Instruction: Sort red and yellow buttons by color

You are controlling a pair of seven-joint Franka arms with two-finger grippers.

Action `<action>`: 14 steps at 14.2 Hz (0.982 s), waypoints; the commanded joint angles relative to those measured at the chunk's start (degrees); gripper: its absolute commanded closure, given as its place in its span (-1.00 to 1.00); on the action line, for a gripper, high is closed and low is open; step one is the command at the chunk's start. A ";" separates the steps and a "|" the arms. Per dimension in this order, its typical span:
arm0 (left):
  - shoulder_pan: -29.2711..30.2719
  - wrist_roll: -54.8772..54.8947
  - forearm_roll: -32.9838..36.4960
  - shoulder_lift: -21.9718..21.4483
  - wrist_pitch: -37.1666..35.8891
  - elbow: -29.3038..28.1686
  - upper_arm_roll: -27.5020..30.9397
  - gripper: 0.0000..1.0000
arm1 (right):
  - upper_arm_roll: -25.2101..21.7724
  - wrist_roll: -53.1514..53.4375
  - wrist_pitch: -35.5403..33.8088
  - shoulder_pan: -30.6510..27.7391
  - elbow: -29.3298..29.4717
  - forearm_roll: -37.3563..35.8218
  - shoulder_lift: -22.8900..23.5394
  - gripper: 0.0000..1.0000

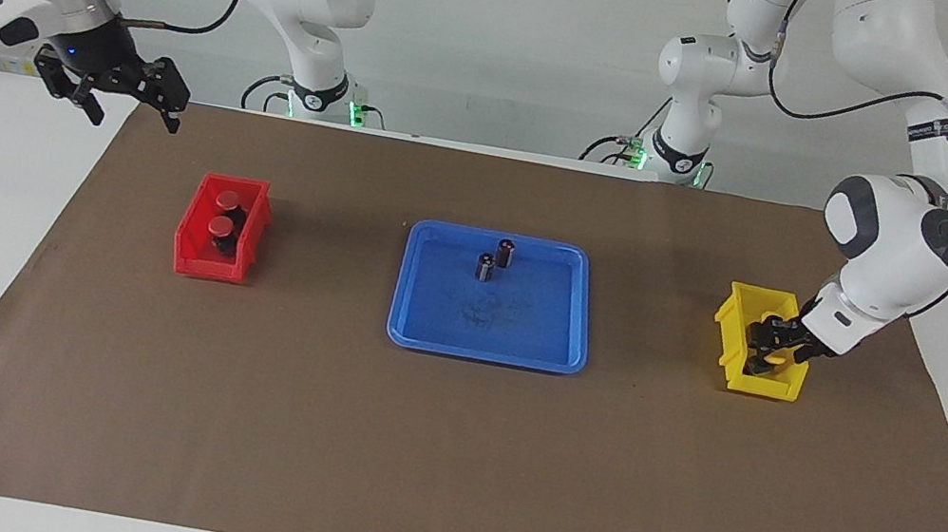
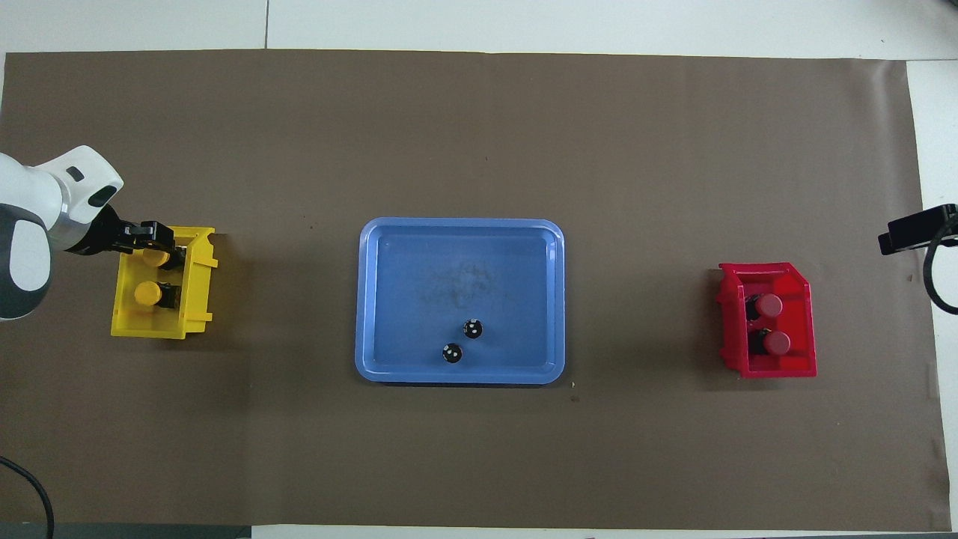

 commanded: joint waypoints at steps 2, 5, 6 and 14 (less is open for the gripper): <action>0.11 0.14 1.03 -0.75 -9.27 7.11 -0.38 -0.63 | -0.40 0.77 -0.06 0.61 -0.58 -0.61 -0.39 -1.00; -0.51 -0.21 1.03 -3.37 -14.13 10.03 -0.99 -0.96 | -0.40 0.77 -0.06 0.61 -0.75 -0.61 -0.48 -1.00; -0.86 -0.30 0.95 -5.31 -15.36 10.12 -1.08 -1.00 | -0.40 0.77 0.11 0.61 -0.75 -0.61 -0.48 -1.00; -1.65 0.23 0.59 -10.77 -29.17 18.47 -2.66 -1.00 | -0.14 0.68 -0.32 1.23 -1.19 -0.44 -0.65 -1.00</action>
